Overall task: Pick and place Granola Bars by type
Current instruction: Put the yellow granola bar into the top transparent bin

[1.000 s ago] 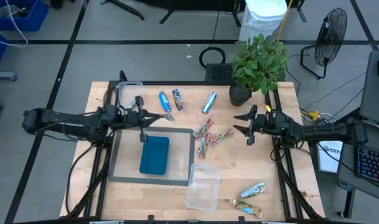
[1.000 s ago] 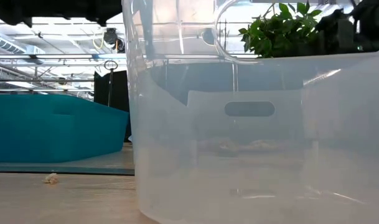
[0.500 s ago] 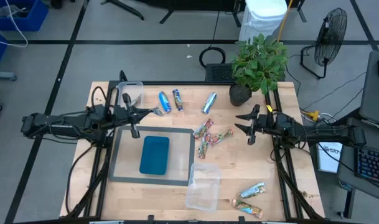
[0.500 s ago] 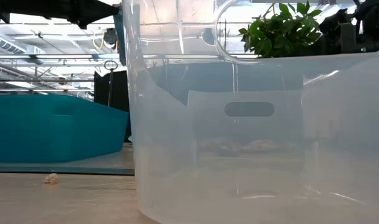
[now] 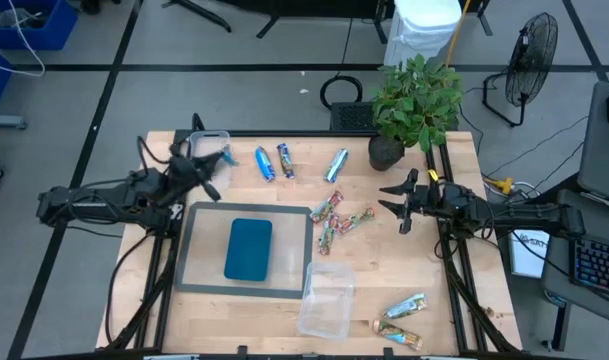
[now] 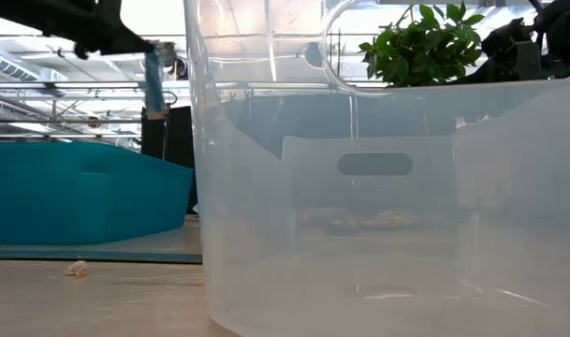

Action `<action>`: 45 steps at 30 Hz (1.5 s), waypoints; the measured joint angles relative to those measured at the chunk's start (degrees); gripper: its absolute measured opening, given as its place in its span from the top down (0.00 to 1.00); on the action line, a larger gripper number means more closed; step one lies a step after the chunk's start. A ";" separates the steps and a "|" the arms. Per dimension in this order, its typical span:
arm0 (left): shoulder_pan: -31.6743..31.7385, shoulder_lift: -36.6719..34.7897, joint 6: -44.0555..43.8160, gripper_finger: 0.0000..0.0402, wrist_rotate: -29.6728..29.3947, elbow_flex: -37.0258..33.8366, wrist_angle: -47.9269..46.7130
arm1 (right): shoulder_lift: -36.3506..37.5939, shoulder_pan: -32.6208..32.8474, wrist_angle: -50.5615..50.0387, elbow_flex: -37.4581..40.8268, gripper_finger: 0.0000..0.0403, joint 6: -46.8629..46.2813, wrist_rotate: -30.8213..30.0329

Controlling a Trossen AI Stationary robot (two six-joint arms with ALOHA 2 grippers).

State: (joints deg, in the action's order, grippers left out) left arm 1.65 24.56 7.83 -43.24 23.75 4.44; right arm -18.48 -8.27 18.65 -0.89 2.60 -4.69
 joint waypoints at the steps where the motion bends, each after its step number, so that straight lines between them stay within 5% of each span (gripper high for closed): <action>1: -0.01 -0.20 -0.47 1.00 -3.50 0.05 0.04 | 0.00 0.00 0.01 0.02 0.63 -0.48 0.00; 6: 0.00 -0.27 -2.02 1.00 -18.62 0.15 0.10 | 0.00 0.00 0.02 0.02 0.62 -1.02 0.07; 16: 0.07 -0.24 -4.34 1.00 -29.56 5.45 -5.06 | 0.00 0.00 0.07 0.02 0.63 -1.06 0.22; 24: 5.19 2.62 -15.33 1.00 -22.28 19.18 -29.95 | 0.00 0.00 0.09 0.04 0.62 -1.08 0.24; 31: 16.90 9.19 -16.47 1.00 -10.30 27.79 -39.85 | 0.00 0.00 0.09 0.04 0.63 -1.09 0.24; 38: 32.28 17.69 -18.32 1.00 0.16 27.59 -46.87 | 0.00 0.00 0.09 0.04 0.62 -1.10 0.24; 45: 43.88 26.29 -17.15 1.00 19.43 25.91 -46.61 | 0.00 0.01 0.09 0.04 0.63 -1.10 0.24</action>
State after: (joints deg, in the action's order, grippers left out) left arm 45.53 50.85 -9.32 -23.81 49.66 -42.18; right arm -18.48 -8.26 18.74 -0.84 1.50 -4.45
